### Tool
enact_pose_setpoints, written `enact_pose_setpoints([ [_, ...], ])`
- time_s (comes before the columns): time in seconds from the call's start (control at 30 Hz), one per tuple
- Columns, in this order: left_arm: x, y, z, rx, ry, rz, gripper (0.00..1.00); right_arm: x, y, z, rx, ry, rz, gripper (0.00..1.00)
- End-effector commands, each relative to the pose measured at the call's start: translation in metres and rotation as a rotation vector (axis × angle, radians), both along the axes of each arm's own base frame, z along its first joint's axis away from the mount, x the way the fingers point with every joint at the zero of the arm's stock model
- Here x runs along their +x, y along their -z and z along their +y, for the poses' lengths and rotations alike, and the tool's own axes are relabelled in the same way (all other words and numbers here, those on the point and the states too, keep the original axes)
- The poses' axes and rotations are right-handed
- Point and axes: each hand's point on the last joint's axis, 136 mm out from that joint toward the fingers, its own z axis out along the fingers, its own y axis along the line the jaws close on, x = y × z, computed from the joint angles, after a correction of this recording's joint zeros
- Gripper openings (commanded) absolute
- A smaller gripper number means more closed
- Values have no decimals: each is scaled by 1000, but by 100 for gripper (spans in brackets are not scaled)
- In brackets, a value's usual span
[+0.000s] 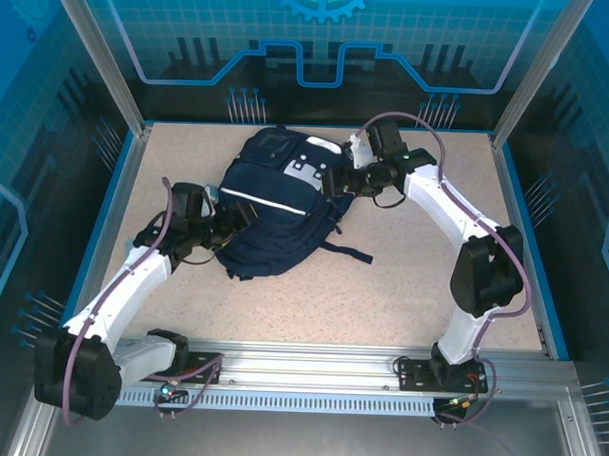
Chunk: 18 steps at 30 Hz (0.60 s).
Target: Pack books, pencil case, and school supplies into a backpack
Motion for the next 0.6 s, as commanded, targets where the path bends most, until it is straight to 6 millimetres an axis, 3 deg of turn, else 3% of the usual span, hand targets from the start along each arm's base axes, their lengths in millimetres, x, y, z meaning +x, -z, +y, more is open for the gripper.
enact_pose_setpoints([
  [0.0,9,-10,16,109,-27,-28,83,-7,6,30,92,-79,22,80],
  [0.2,25,-20,21,144,-48,-100,91,-2,31,58,79,-121,51,81],
  [0.37,31,-18,24,177,-51,-109,94,0,50,64,54,-105,95,81],
  [0.57,38,-16,20,126,-75,-97,95,-23,60,74,91,-177,147,82],
])
